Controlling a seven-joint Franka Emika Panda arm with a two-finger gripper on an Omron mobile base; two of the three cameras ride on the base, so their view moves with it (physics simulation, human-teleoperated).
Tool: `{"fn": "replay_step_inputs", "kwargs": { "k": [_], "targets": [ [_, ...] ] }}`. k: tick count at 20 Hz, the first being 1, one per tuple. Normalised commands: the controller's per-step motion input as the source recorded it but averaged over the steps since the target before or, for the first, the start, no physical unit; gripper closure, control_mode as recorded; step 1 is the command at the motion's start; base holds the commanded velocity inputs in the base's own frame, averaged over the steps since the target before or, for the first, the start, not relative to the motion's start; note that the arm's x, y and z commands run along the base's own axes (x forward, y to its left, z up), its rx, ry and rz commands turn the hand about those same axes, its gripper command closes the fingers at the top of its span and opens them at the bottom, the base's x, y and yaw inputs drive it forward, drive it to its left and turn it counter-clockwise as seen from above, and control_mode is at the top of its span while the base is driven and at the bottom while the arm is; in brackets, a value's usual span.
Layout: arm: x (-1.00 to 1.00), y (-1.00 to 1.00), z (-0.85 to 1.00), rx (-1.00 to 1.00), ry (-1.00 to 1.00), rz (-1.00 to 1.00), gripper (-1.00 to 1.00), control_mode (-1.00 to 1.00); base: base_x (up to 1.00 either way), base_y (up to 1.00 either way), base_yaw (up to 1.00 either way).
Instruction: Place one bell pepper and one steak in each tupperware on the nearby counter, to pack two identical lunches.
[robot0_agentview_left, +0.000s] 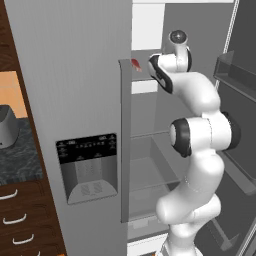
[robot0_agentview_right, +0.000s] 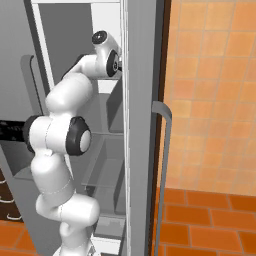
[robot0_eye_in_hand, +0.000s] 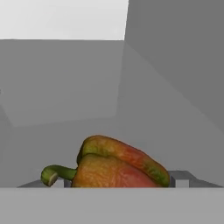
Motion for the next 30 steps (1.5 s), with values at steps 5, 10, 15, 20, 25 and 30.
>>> {"fn": "replay_step_inputs", "kwargs": {
  "k": [5,10,15,20,25,30],
  "targets": [
    [-0.98,0.38,-0.12,-0.03,-0.10,0.08,1.00,-1.00,0.00,0.00,0.00],
    [-1.00,0.09,0.00,0.00,-0.11,0.05,1.00,-1.00,0.00,0.00,0.00],
    [-1.00,0.02,0.00,0.00,-0.05,0.02,1.00,-1.00,0.00,0.00,0.00],
    [-1.00,0.00,-0.01,0.00,0.00,0.04,1.00,-1.00,0.00,0.00,0.00],
    [-1.00,0.00,-0.37,0.00,0.01,0.04,1.00,-1.00,0.00,0.00,0.00],
    [-0.95,0.09,-0.70,-0.05,0.05,0.04,1.00,-1.00,0.00,0.00,0.00]
  ]
}}
